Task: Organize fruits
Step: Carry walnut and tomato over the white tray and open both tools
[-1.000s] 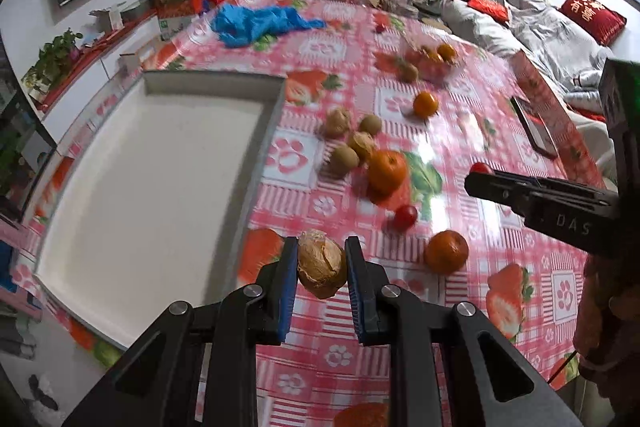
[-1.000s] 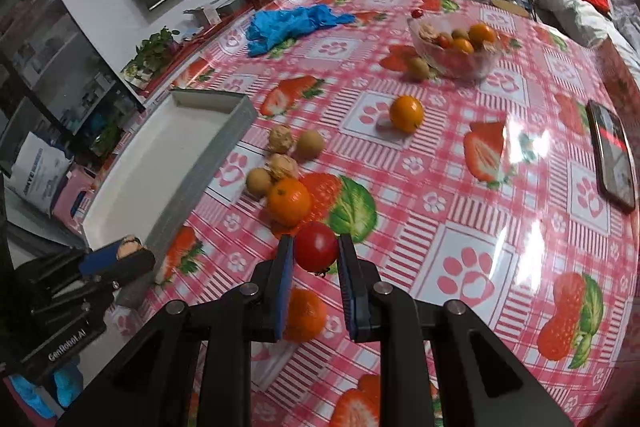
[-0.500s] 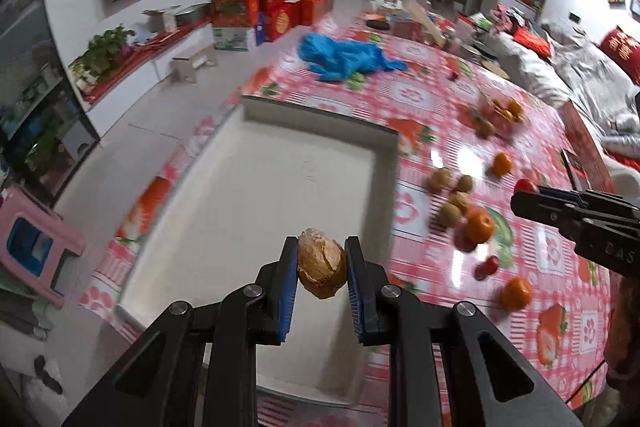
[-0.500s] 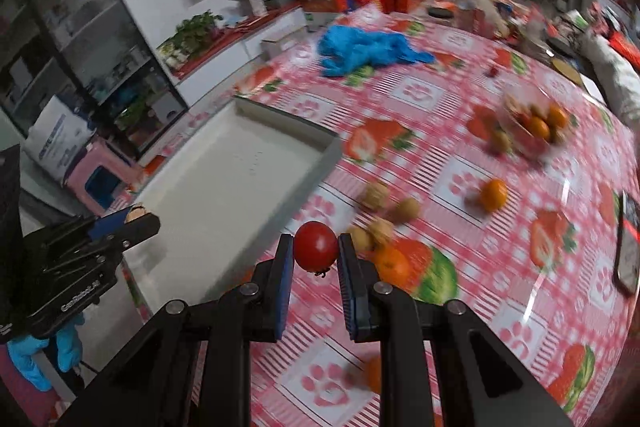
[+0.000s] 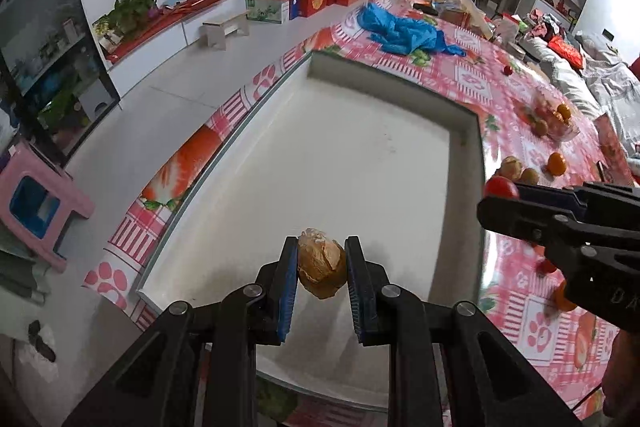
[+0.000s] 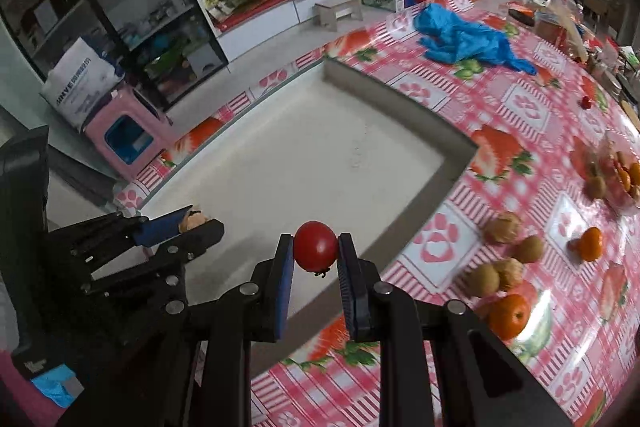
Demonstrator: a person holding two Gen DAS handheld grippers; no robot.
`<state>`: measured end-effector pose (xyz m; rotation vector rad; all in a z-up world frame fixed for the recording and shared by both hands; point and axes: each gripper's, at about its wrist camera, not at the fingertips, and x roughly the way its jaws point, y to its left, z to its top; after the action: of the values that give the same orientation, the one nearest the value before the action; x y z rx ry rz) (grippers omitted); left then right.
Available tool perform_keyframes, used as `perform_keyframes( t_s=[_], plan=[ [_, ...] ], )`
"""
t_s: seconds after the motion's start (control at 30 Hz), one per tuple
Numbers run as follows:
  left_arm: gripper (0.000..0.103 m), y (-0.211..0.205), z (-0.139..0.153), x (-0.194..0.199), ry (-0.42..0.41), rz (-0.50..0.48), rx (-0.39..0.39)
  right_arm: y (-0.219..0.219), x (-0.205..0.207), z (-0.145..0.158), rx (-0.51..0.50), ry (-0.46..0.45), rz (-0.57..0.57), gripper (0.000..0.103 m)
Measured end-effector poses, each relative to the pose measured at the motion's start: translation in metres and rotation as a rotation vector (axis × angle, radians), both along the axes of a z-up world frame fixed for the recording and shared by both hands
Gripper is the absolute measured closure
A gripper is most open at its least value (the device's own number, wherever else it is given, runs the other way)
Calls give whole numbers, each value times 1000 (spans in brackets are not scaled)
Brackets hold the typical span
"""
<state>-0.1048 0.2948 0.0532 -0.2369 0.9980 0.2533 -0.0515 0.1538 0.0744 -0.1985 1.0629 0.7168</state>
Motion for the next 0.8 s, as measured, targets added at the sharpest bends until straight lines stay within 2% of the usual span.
perform_keyframes(
  t_s=[0.37, 0.7, 0.73, 0.77, 0.8],
  plan=[
    [79, 2, -22, 2, 47, 8, -9, 12, 2, -35, -48, 76, 5, 80],
    [78, -7, -29, 3, 67, -9, 19, 10, 4, -42, -53, 107, 12, 77],
    [65, -8, -30, 3, 73, -11, 18, 10, 5, -41, -50, 106, 11, 72],
    [49, -9, -30, 2, 76, -12, 18, 9, 5, -41, -46, 107, 11, 60],
    [12, -10, -30, 2, 75, -4, 27, 10, 6, -41, -42, 108, 12, 50]
  ],
)
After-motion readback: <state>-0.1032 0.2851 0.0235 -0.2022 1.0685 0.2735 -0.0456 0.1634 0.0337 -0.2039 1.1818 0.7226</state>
